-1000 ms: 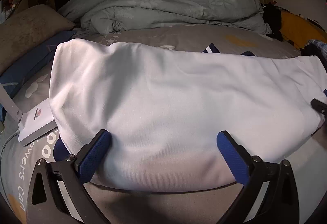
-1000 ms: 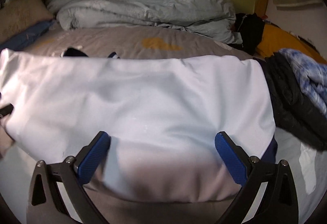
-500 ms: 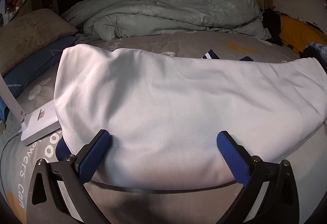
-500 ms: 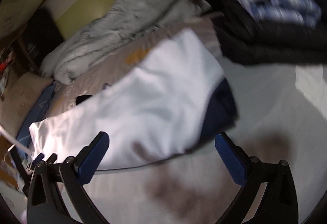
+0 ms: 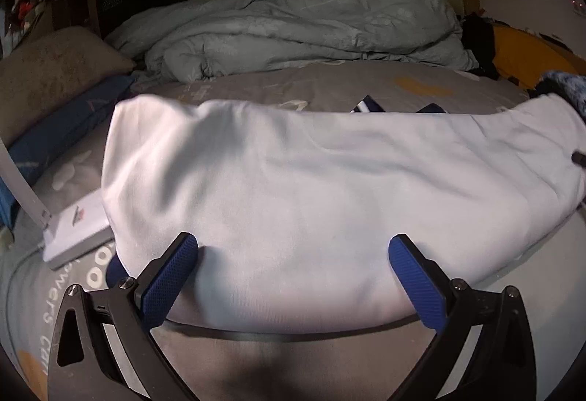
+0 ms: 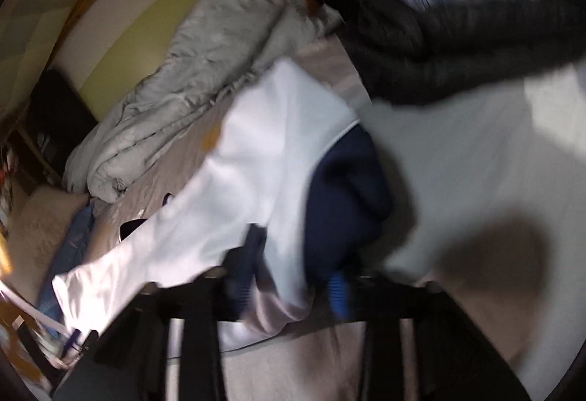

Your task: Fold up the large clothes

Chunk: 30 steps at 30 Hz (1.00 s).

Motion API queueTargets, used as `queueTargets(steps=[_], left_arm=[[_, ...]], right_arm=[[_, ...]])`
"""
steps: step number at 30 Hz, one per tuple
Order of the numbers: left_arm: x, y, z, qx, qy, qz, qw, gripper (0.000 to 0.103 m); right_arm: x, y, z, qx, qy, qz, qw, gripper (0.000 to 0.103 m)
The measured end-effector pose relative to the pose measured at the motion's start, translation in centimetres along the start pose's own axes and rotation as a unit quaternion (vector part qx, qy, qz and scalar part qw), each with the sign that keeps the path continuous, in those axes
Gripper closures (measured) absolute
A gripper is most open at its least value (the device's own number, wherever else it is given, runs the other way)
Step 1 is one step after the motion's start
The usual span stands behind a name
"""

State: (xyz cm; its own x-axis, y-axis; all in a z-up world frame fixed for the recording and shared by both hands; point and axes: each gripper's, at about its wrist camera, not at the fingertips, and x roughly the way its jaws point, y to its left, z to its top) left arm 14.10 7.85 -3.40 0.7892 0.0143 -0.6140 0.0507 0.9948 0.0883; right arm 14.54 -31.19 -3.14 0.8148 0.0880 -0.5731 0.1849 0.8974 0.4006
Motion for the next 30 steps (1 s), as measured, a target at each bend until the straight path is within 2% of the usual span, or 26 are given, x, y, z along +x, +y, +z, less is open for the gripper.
queueTargets(steps=[3, 8, 10, 13, 16, 19, 22, 24, 25, 27, 30], left_arm=[[-2.0, -0.4, 0.9, 0.006, -0.028, -0.009, 0.9996, 0.0], [-5.1, 1.4, 2.9, -0.047, -0.072, -0.037, 0.9956, 0.0], [-5.7, 2.5, 3.2, -0.066, -0.08, -0.044, 0.9936, 0.0], [-5.8, 4.3, 3.4, -0.096, -0.078, -0.05, 0.9911, 0.0], [-5.7, 5.6, 3.2, -0.124, -0.07, -0.05, 0.9885, 0.0], [-5.7, 6.0, 3.1, -0.125, -0.074, -0.027, 0.9891, 0.0], [-5.7, 6.4, 3.1, -0.123, -0.076, -0.027, 0.9892, 0.0], [-5.6, 6.5, 3.0, -0.126, -0.074, -0.031, 0.9888, 0.0], [-5.5, 6.5, 3.0, -0.126, -0.073, -0.032, 0.9888, 0.0], [-5.2, 6.5, 3.0, -0.125, -0.071, -0.032, 0.9891, 0.0], [-5.0, 6.3, 3.1, -0.124, -0.067, -0.033, 0.9894, 0.0]], right_arm=[[-2.1, 3.0, 0.2, -0.077, -0.031, -0.021, 0.996, 0.083], [-3.4, 8.5, -0.6, -0.182, -0.065, -0.036, 0.981, 0.083], [-3.7, 10.1, -0.9, -0.197, -0.066, -0.026, 0.978, 0.083], [-3.5, 12.3, -1.4, -0.2, -0.056, 0.007, 0.978, 0.082], [-2.4, 15.2, -2.6, -0.223, -0.038, 0.034, 0.973, 0.08], [-0.7, 17.5, -4.9, -0.267, 0.004, 0.058, 0.962, 0.073], [0.6, 18.2, -7.4, -0.305, 0.033, 0.069, 0.949, 0.072], [0.4, 18.0, -8.1, -0.321, 0.029, 0.078, 0.943, 0.064], [0.1, 17.8, -8.0, -0.322, 0.033, 0.095, 0.941, 0.053], [-0.2, 17.5, -7.3, -0.312, 0.046, 0.128, 0.94, 0.038], [-1.4, 17.0, -6.3, -0.291, 0.043, 0.144, 0.945, 0.037]])
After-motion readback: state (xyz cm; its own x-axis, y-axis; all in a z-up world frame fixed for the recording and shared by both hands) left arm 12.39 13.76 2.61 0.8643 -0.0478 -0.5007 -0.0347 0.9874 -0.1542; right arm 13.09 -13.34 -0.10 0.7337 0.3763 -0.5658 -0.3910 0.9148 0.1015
